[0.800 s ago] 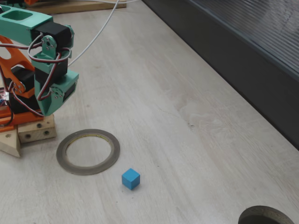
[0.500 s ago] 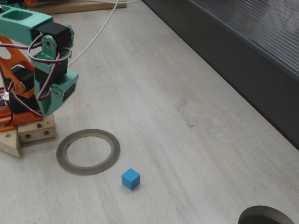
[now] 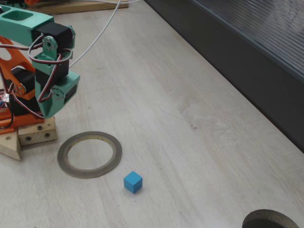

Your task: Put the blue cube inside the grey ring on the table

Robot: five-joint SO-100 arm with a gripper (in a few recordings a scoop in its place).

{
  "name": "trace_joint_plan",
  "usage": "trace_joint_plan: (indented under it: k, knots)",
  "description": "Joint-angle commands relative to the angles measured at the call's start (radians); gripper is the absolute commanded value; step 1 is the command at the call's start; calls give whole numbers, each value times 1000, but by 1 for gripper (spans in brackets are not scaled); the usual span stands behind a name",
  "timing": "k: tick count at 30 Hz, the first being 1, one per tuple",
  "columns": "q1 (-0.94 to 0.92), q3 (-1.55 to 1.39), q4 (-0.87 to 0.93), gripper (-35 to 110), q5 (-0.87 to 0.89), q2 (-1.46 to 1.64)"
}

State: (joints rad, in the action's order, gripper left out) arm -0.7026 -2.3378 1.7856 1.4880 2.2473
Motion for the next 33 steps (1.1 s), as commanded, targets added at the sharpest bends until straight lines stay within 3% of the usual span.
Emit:
trace_joint_plan:
  k: [1, 14, 25, 33]
  knots:
    - [-9, -2, 11, 1, 2, 20]
    - [-14, 40, 8, 1, 0, -109]
    - [-212, 351, 8, 1, 3, -362]
    - [-236, 535, -12, 1, 2, -517]
